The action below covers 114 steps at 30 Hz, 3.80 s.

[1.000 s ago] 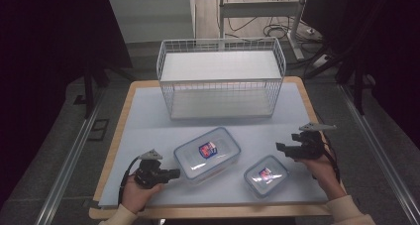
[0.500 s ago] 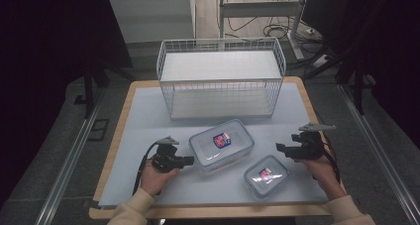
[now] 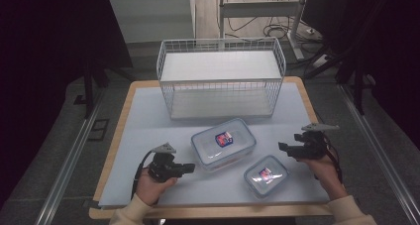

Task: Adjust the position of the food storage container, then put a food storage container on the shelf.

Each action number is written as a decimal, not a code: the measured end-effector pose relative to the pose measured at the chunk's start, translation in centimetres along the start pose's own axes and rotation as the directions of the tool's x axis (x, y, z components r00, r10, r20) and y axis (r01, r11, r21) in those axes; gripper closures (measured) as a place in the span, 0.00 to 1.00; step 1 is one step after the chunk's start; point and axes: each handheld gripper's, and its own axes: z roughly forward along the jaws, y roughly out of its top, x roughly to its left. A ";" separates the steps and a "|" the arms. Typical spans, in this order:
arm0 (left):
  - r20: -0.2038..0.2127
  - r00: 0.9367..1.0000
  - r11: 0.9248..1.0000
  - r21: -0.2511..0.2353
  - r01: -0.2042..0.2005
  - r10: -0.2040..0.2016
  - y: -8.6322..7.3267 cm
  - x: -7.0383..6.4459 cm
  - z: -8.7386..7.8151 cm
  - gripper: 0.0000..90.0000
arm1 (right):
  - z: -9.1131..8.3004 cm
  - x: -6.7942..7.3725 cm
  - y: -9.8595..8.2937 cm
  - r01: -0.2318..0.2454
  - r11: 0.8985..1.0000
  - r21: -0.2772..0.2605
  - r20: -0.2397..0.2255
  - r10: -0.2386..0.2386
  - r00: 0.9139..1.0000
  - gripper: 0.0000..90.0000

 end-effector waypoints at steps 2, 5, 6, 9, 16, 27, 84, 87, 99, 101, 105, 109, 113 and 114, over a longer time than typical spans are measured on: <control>0.013 1.000 1.000 0.011 -0.014 0.013 0.0 -0.7 0.6 1.00 | 0.0 0.0 0.0 0.001 1.000 0.000 0.001 -0.001 1.000 0.22; 0.026 0.999 0.999 0.034 -0.032 0.031 0.1 -1.4 1.7 1.00 | 0.0 0.1 0.0 0.003 1.000 0.001 0.000 -0.003 1.000 0.22; 0.029 0.999 0.999 0.038 -0.037 0.035 0.1 -1.5 2.0 1.00 | 0.0 0.1 0.0 0.003 1.000 0.001 0.001 -0.003 1.000 0.22; 0.033 0.999 0.998 0.045 -0.043 0.042 0.1 -1.9 2.6 1.00 | 0.1 0.1 0.0 0.003 1.000 0.003 0.001 -0.003 1.000 0.22; 0.031 0.997 0.993 0.090 -0.074 0.072 0.5 -2.6 5.0 1.00 | 0.1 0.0 0.0 0.003 1.000 0.003 0.004 -0.003 1.000 0.22; 0.021 0.999 0.998 0.063 -0.026 0.025 1.0 -1.2 5.3 1.00 | 0.0 -0.1 0.0 -0.002 1.000 0.004 0.001 0.002 1.000 0.22; -0.065 0.994 0.996 -0.026 0.086 -0.087 1.8 4.2 2.0 1.00 | -0.6 -0.4 0.3 -0.068 0.997 -0.037 -0.037 0.067 0.997 0.21; -0.056 0.993 0.994 -0.035 0.101 -0.103 1.6 4.2 1.5 1.00 | -0.7 -0.4 0.4 -0.087 0.995 -0.046 -0.050 0.085 0.995 0.21; -0.188 0.967 0.983 -0.105 0.152 -0.170 1.0 5.3 -1.3 0.49 | -0.7 0.1 0.7 -0.046 0.998 -0.042 -0.064 0.044 0.997 0.21; -0.192 0.964 0.980 -0.121 0.161 -0.182 1.1 5.4 -1.6 0.41 | -0.8 0.1 0.7 -0.051 0.997 -0.051 -0.071 0.047 0.996 0.21; -0.191 0.963 0.978 -0.127 0.166 -0.189 1.2 5.5 -2.0 0.29 | -0.9 0.2 0.8 -0.053 0.996 -0.066 -0.068 0.048 0.997 0.21; -0.192 0.963 0.977 -0.136 0.164 -0.189 1.2 5.7 -2.4 0.26 | -0.9 0.3 0.9 -0.051 0.996 -0.067 -0.082 0.046 0.996 0.20; -0.186 0.964 0.976 -0.143 0.166 -0.191 1.3 5.8 -2.6 0.24 | -0.8 0.5 1.0 -0.054 0.996 -0.068 -0.093 0.047 0.995 0.19; -0.182 0.964 0.975 -0.145 0.167 -0.192 1.4 5.8 -2.6 0.24 | -0.8 0.6 1.1 -0.058 0.996 -0.067 -0.100 0.051 0.994 0.19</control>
